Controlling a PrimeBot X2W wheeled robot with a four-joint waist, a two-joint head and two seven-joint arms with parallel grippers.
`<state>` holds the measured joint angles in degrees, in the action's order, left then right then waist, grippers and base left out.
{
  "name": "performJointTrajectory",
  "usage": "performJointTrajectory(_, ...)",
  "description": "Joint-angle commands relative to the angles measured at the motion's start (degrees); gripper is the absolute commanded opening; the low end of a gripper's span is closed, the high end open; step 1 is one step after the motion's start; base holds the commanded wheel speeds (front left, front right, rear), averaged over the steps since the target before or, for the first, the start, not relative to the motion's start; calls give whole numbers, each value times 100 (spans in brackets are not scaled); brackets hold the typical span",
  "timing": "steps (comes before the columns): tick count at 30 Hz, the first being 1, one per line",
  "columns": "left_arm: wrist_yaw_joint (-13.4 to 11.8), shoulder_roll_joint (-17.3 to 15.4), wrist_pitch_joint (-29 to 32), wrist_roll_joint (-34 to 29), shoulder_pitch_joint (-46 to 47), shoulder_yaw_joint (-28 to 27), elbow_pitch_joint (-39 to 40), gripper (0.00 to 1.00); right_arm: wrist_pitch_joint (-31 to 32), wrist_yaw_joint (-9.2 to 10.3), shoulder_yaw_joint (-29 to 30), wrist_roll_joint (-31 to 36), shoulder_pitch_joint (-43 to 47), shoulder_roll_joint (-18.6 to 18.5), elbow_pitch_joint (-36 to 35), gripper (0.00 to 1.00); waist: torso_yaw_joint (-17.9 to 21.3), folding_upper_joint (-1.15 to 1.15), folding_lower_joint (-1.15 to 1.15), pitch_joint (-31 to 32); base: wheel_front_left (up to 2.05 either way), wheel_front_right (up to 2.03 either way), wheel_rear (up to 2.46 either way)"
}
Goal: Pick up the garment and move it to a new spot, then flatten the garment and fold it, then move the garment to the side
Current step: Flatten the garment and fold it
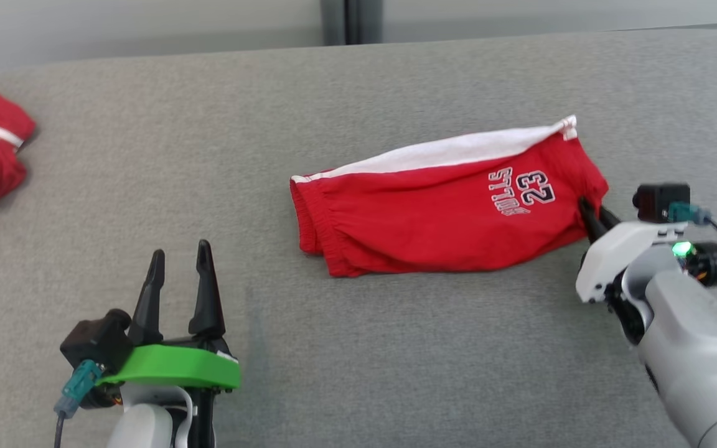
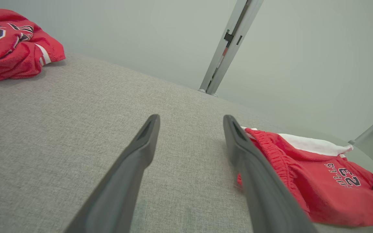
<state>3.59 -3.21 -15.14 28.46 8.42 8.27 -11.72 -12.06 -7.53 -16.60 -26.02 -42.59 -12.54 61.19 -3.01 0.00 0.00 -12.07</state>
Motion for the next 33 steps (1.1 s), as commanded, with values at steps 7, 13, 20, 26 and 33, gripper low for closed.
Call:
performJointTrajectory(7,2,7,0,-89,-296,100,-62,100,-280,7,649,153,750,339,-227,0,514,0,0,396,0,0,0)
performJointTrajectory(13,-5,16,0,-209,-357,165,-95,100,-309,7,1139,647,925,448,-569,0,432,0,0,427,0,0,0)
performJointTrajectory(20,-19,12,0,-422,-305,98,-118,100,-66,7,1434,1182,684,596,-1026,0,133,0,0,438,0,0,0)
performJointTrajectory(26,-31,11,0,-544,-389,-79,-135,100,293,7,1175,1474,355,872,-1676,0,-167,0,0,453,0,0,0)
performJointTrajectory(33,32,21,0,-512,-429,-168,-138,100,831,7,-150,942,330,958,-2321,0,-564,0,0,431,0,0,0)
